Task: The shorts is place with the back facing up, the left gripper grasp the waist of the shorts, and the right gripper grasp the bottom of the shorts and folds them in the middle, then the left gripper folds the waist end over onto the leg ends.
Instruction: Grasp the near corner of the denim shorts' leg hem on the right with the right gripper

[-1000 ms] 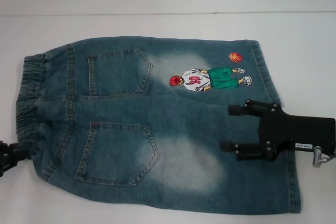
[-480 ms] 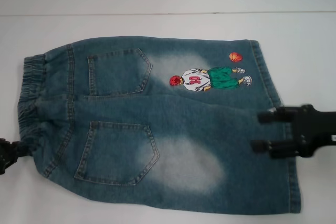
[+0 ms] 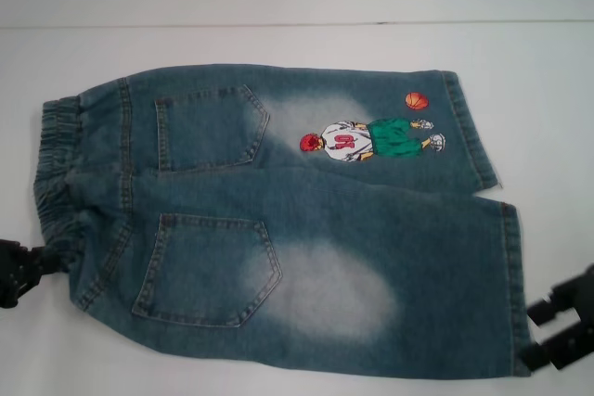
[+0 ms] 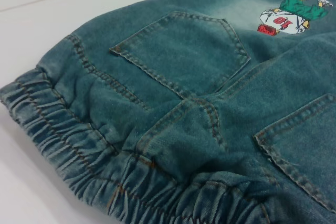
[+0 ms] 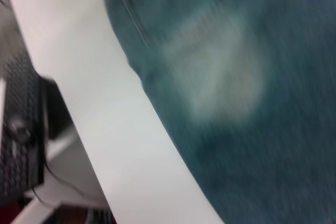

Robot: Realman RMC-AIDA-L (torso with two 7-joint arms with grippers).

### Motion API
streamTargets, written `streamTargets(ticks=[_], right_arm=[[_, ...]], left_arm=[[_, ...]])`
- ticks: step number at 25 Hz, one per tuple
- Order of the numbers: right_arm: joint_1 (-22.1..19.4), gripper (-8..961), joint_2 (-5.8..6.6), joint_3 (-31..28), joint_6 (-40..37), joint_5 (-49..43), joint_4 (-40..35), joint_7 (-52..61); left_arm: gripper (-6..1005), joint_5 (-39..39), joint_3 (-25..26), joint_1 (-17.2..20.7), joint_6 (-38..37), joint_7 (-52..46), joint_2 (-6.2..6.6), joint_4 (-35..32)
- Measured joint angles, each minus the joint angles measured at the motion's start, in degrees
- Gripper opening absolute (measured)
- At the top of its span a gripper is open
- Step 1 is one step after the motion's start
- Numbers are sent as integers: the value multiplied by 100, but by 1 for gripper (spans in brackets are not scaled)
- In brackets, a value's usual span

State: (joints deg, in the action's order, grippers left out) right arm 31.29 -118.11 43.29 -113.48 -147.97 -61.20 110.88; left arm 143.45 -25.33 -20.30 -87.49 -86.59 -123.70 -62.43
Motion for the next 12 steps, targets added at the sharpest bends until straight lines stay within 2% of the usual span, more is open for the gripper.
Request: streamTargets(ticks=[3,9,12], right_arm=[[92,833,-41,63,-10,-519,-11,228],[109,832,-31,429,-24,-739,-31,699],[133,833,-81,467,12,-891,43,770]], left_arm=[[76,-51,16,4,18,50,-1,36],[76,-126,19,29,87,117,9,91],[76,-126,10,36,102,117,3,91]])
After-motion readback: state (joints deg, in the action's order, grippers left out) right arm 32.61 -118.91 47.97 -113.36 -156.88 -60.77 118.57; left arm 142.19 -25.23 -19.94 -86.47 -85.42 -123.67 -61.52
